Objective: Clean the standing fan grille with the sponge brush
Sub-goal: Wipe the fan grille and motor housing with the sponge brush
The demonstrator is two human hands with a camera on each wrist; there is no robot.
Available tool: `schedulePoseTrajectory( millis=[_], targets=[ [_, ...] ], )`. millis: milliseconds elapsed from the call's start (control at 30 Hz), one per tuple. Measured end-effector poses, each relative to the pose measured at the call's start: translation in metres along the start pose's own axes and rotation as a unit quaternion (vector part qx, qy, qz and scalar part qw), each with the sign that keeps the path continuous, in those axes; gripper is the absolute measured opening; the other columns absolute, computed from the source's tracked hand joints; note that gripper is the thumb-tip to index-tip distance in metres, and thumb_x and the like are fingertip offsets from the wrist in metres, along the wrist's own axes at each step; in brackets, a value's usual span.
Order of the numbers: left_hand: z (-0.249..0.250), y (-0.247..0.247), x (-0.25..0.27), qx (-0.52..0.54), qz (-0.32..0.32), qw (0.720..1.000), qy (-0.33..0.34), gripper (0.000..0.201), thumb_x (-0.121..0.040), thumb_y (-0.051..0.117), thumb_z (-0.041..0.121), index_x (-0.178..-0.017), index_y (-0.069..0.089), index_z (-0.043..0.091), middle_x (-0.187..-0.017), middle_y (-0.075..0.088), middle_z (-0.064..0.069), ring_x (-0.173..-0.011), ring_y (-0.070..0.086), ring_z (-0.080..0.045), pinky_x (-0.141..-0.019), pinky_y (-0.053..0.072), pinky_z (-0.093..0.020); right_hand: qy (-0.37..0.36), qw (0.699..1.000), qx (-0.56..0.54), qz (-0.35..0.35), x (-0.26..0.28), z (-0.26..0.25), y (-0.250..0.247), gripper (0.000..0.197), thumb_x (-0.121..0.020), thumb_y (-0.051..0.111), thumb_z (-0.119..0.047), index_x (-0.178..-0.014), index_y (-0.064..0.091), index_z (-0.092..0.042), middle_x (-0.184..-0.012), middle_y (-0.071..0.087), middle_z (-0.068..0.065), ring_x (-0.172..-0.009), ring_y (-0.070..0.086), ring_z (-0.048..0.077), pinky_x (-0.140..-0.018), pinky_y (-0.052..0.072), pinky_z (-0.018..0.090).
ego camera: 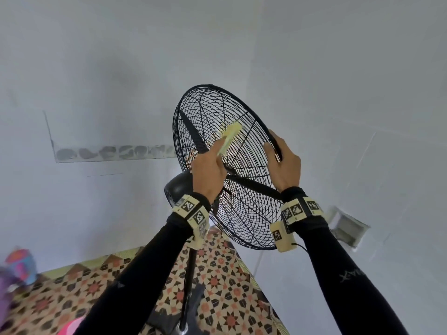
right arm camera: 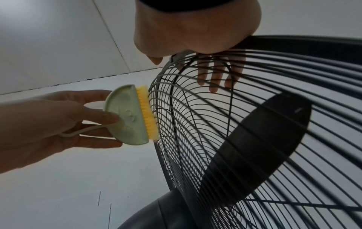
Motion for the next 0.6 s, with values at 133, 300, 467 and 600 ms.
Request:
schedulePoseTrajectory(
  millis=[133,300,467,600],
  targets=[
    [0.016,0.029,0.056,0.024,-0.12,0.99,0.07,0.051,-0.099,0.055,-0.004,-0.145,0.058,0.019,-0.089,0.078,-0.01,-0.049,0.053,0.002,-0.057,0.051,-0.008,0.002,1.0,0.003,-0.002,0.001,0.008,-0.005,0.052,-0.102,0.034,-0.065,-0.143,0.052,-0.039,-0.13,0.069,-0.005,-0.092,0.062,0.014,-0.093,0.055,0.044],
    [0.005,0.001,0.002,-0.005,-0.044,0.999,0.027,0.048,-0.101,0.057,0.002,-0.147,0.055,0.017,-0.11,0.076,-0.017,-0.067,0.064,-0.009,-0.065,0.052,-0.016,0.016,0.999,-0.026,-0.014,-0.001,0.004,-0.005,0.051,-0.103,0.025,-0.055,-0.141,0.056,-0.041,-0.136,0.065,-0.008,-0.102,0.06,-0.007,-0.094,0.049,0.024],
    [-0.017,0.006,-0.01,0.014,0.01,1.0,-0.006,0.046,-0.101,0.059,0.003,-0.146,0.058,0.014,-0.109,0.076,-0.014,-0.068,0.063,-0.008,-0.068,0.053,-0.014,0.011,1.0,-0.024,0.007,0.004,0.003,-0.004,0.052,-0.103,0.025,-0.06,-0.139,0.058,-0.041,-0.12,0.073,-0.004,-0.057,0.046,-0.008,-0.063,0.038,0.015],
    [-0.008,0.029,0.049,0.048,-0.072,0.994,0.074,0.044,-0.099,0.057,-0.003,-0.14,0.063,0.012,-0.081,0.073,-0.001,-0.049,0.05,0.008,-0.053,0.044,-0.002,-0.005,1.0,-0.016,0.02,0.005,0.002,-0.009,0.056,-0.102,0.027,-0.06,-0.138,0.06,-0.033,-0.098,0.067,-0.01,-0.057,0.048,-0.011,-0.055,0.032,0.006]
  ],
)
Point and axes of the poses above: each hand's wrist, its own x-axis away from the middle knuckle, its own y-axis out of the palm, z = x × y, the point moved 7 cm from there along -x, towards the middle knuckle
